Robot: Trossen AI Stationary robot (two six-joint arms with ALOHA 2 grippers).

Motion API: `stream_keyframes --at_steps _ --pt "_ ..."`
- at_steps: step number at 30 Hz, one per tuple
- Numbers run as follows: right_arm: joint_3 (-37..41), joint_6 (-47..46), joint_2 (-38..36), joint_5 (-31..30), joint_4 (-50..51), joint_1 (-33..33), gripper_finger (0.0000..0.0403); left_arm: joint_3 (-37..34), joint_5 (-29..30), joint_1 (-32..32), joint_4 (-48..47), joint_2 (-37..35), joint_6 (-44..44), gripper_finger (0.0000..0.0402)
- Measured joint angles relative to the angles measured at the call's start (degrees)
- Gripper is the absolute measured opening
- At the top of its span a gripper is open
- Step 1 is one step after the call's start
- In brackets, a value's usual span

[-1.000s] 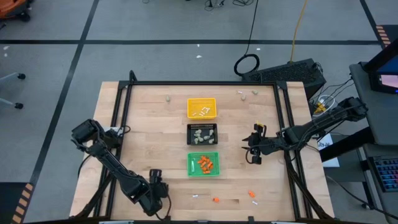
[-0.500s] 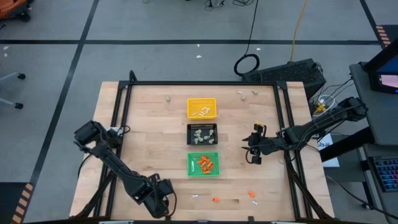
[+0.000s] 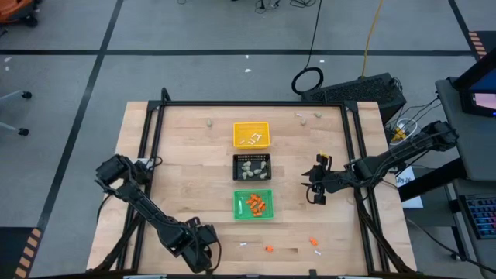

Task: Sort Halloween decoration
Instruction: Put the white bone toy into the yellow basket

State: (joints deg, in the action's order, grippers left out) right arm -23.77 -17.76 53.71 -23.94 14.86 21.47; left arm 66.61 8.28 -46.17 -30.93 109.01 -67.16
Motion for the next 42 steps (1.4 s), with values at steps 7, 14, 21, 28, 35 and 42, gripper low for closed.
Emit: stream_keyframes --at_steps 7,14,21,28,35,42 --pt "0.0 0.2 0.0 0.0 0.0 0.0 0.0141 0.0 0.6 0.0 -0.7 0.3 0.4 0.0162" --pt "0.0 0.2 0.0 0.0 0.0 0.0 0.0141 -0.2 0.9 0.0 -3.0 0.3 2.7 0.0071" --pt "0.0 0.2 0.0 0.0 0.0 0.0 0.0141 -0.2 1.3 0.6 -2.8 0.4 6.3 0.0007" --pt "0.0 0.2 0.0 0.0 0.1 0.0 0.0141 -0.2 2.0 0.6 -2.6 0.4 6.5 0.0006" --pt "0.0 0.2 0.0 0.0 0.0 0.0 0.0141 1.3 3.8 0.6 -4.1 0.3 6.5 0.0006" --pt "0.0 0.2 0.0 0.0 0.0 0.0 0.0141 1.9 9.7 0.7 -8.0 -3.2 6.2 0.0006"
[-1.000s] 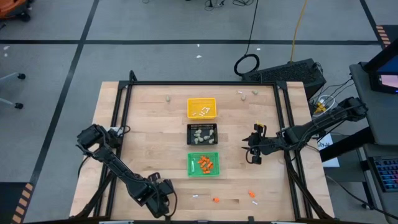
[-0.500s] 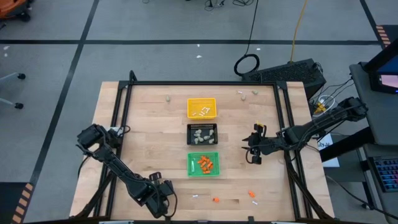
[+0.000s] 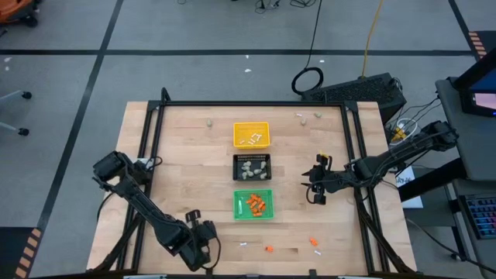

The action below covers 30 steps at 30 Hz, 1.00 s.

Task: Sort Halloween decoration
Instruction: Put the white bone toy into the yellow basket

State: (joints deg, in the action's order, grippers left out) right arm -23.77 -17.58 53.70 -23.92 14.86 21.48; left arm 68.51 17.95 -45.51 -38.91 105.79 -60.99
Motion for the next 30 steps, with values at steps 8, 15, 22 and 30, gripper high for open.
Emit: stream_keyframes --at_steps 8,15,22,30 --pt "0.0 -0.1 0.0 0.0 -0.5 0.0 0.0141 0.0 16.2 0.7 -5.3 -6.1 1.9 0.0006" --pt "0.0 -0.3 0.0 0.0 -1.6 0.0 0.0141 0.1 28.2 4.3 -4.9 -12.3 11.8 0.0006" --pt "0.0 -0.1 0.0 0.1 -1.8 0.0 0.0141 0.1 28.3 10.3 6.0 -18.6 30.4 0.0006" --pt "1.0 1.2 0.0 0.1 -6.4 0.0 0.0141 0.1 19.3 19.7 23.0 -23.0 51.1 0.0006"
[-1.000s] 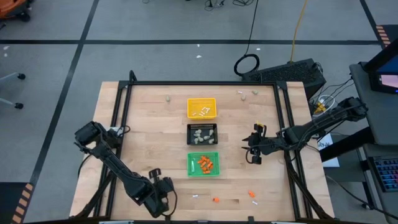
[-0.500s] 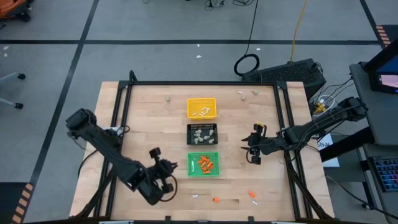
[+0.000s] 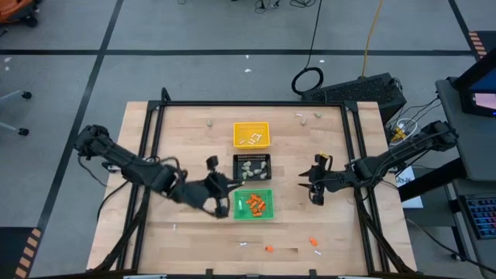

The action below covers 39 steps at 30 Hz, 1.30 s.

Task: Sort Halloween decoration
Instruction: Put the white bone toy into the yellow basket

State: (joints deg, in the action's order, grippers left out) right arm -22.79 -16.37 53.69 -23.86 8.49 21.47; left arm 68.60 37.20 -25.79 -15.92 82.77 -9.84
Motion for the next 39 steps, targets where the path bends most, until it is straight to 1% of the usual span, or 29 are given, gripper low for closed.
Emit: stream_keyframes --at_steps 3,6,9,14,19,22,24,26,34,39 --pt "3.6 3.5 0.0 0.0 -10.5 0.0 0.0141 -1.6 -3.8 4.2 6.4 -1.2 6.2 0.0006" --pt "7.4 7.1 0.0 0.0 -21.2 0.0 0.0141 -4.3 -9.5 8.9 13.2 -2.1 10.2 0.0006" --pt "9.8 9.4 0.0 0.0 -27.2 0.0 0.0141 -8.1 -16.0 13.5 23.3 -2.2 12.6 0.0006" --pt "10.4 11.7 0.0 -0.1 -29.9 0.0 0.0141 -17.8 -25.9 19.7 44.9 -2.2 14.8 0.0006" --pt "10.4 15.1 0.0 -0.2 -31.5 -0.1 0.0141 -27.4 -29.1 24.3 64.9 -2.1 14.7 0.0006" --pt "10.4 17.2 0.0 -0.3 -32.6 -0.5 0.0141 -30.7 -30.4 25.5 73.1 -2.2 14.7 0.0006" --pt "10.4 17.2 0.0 -0.3 -32.5 -0.5 0.0141 -32.1 -30.8 26.1 76.0 -2.2 14.6 0.0006" --pt "10.4 17.0 0.0 -0.3 -32.5 -0.5 0.0141 -32.4 -31.0 26.5 76.9 -2.2 14.3 0.0006" --pt "10.4 18.2 0.0 -0.3 -33.1 -0.5 0.0141 -32.4 -34.2 27.7 76.5 -2.2 10.4 0.0006" --pt "10.4 19.3 0.0 -0.2 -33.1 -0.5 0.0141 -32.4 -35.6 27.7 76.6 -2.2 10.2 0.0006"
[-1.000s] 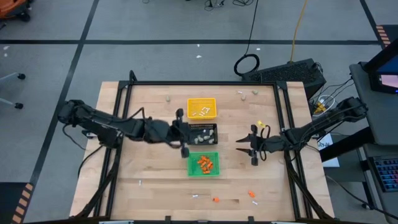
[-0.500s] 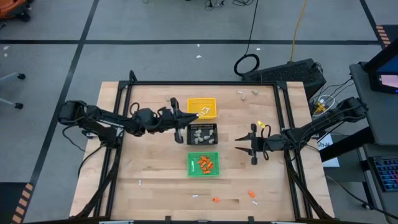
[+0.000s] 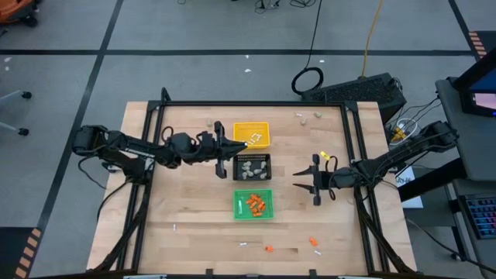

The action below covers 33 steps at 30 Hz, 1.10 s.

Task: Sort Halloween decoration
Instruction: Put the white bone toy into the yellow basket

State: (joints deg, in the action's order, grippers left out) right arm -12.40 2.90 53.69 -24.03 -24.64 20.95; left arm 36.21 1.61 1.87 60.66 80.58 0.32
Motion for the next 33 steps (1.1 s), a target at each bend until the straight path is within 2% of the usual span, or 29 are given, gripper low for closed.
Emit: stream_keyframes --at_steps 4,14,22,26,33 --pt "0.0 0.8 0.0 0.0 0.0 0.0 0.0141 0.0 0.0 0.0 0.0 0.0 3.3 0.0006" --pt "0.0 2.3 0.0 0.0 0.0 0.0 0.0141 0.0 0.0 0.0 0.4 0.0 24.9 0.0006" --pt "0.0 2.3 0.0 0.0 0.0 0.0 0.0141 0.0 -1.8 0.0 0.6 0.0 36.4 0.0006" --pt "0.0 2.3 0.0 0.0 0.0 0.0 0.0141 0.0 -2.7 0.0 0.8 0.0 39.3 0.0006" --pt "0.0 2.3 0.0 0.0 -0.3 0.0 0.0141 0.0 -2.7 0.0 1.0 0.0 39.2 0.0006"
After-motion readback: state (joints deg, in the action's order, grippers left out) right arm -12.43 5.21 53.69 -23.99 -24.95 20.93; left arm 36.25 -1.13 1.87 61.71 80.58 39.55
